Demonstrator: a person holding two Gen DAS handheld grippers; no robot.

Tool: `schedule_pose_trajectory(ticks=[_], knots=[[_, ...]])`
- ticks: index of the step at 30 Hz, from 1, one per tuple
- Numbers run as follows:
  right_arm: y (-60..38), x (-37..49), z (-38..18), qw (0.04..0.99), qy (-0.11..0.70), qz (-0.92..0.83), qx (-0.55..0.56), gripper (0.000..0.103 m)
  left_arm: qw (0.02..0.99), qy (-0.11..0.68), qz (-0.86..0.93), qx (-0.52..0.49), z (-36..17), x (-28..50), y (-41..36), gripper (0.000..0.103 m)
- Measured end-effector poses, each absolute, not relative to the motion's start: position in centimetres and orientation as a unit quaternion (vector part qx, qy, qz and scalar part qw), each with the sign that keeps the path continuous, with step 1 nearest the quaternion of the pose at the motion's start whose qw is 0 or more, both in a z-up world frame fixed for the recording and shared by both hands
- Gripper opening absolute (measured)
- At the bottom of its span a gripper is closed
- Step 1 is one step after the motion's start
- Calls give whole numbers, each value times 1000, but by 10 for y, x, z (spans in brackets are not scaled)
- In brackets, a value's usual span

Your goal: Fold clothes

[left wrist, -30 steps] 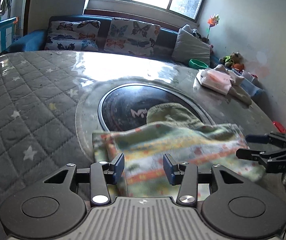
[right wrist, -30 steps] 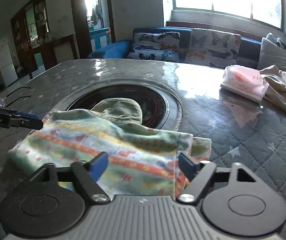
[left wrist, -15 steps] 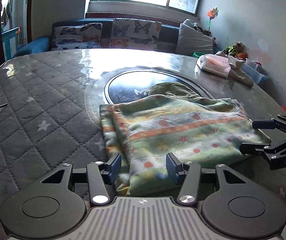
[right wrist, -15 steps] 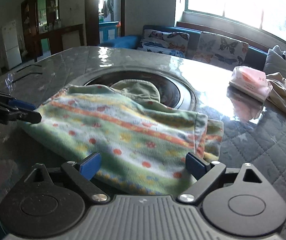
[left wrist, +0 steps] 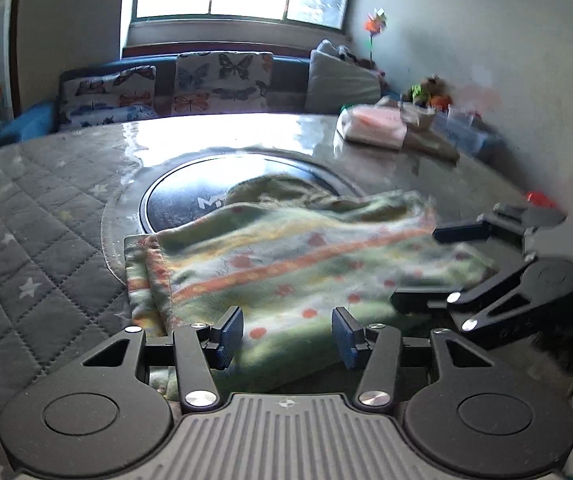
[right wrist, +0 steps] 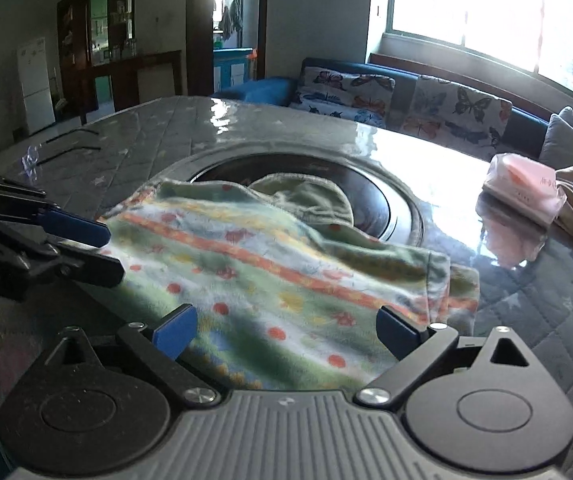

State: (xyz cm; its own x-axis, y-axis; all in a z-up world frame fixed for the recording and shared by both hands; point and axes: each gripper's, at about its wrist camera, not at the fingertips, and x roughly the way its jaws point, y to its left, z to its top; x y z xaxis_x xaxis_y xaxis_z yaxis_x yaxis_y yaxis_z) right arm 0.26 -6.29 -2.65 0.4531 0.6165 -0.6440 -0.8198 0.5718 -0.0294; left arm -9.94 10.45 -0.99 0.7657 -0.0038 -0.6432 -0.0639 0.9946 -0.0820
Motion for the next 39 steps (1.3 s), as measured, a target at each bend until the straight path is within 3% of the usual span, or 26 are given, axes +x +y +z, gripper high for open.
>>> schedule_pose_trajectory(ticks=[12,21,23,39], knots=[[-89,0,-22,842,311,416,-145,103,933,346,18,-101,-5,-112,120,54],[-102,-5,-22,847,325,402,-126,103,931,347,33,-113,1,-119,120,72],[-104,-7,-23,848,325,399,-126,103,931,347,39,-109,1,-121,118,80],[-121,-16,-28,852,350,372,-117,103,931,349,54,-97,3,-133,108,99]])
